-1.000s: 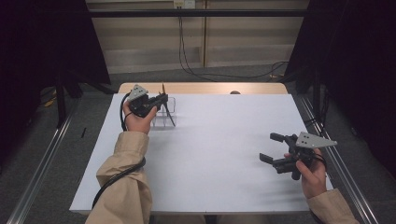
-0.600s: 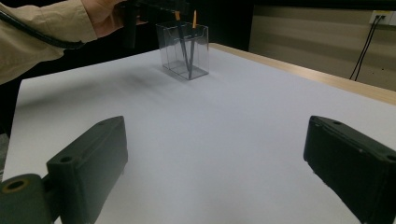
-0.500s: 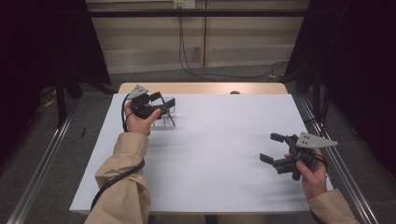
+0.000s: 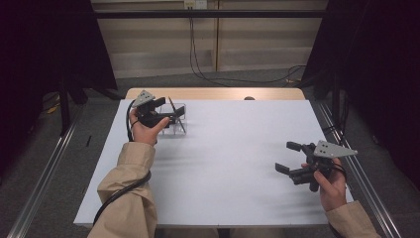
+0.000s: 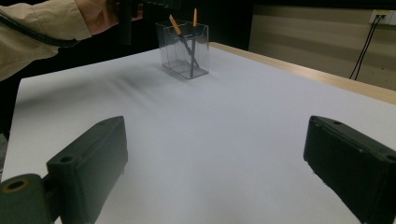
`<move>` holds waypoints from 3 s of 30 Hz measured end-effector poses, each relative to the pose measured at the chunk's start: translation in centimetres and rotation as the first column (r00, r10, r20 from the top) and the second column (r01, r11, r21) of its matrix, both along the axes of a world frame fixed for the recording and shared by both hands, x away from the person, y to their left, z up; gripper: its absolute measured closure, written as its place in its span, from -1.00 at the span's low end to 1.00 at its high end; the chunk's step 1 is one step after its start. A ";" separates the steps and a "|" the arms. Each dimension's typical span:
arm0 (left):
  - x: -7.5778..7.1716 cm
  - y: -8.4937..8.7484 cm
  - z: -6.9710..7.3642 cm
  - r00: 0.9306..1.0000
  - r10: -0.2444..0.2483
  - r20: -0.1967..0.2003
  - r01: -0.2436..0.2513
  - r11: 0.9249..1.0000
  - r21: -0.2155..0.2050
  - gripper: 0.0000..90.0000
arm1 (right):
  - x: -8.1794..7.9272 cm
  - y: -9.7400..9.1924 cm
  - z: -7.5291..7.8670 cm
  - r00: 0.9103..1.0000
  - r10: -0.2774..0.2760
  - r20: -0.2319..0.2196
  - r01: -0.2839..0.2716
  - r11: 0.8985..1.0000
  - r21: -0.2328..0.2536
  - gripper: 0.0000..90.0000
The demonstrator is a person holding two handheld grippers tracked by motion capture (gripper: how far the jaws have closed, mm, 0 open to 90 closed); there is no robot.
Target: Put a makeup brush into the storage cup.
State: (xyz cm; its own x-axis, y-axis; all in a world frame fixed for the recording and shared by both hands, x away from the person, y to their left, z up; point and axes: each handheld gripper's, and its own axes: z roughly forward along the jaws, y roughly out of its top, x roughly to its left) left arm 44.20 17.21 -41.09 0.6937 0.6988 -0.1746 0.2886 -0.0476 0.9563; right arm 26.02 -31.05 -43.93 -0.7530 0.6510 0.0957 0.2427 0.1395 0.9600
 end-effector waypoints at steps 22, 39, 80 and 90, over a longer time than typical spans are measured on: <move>-1.7 0.6 0.0 0.999 -0.025 0.030 0.026 0.999 -0.018 -0.99 | -0.2 -0.1 0.0 1.000 -0.005 0.001 0.005 1.000 -0.003 -0.87; -3.5 1.5 -0.4 0.999 -0.039 0.032 0.039 0.999 -0.019 -0.99 | 0.1 0.4 -0.1 1.000 0.011 0.000 -0.011 1.000 -0.011 -0.87; -8.3 2.3 -1.2 0.985 -0.163 0.056 0.163 0.987 -0.007 -1.00 | -0.2 0.5 0.0 1.000 0.019 0.002 -0.019 1.000 -0.020 -0.87; -9.2 2.7 -1.5 0.980 -0.192 0.052 0.192 0.981 -0.005 -1.00 | -0.3 0.5 0.1 1.000 0.014 0.006 -0.014 1.000 -0.021 -0.87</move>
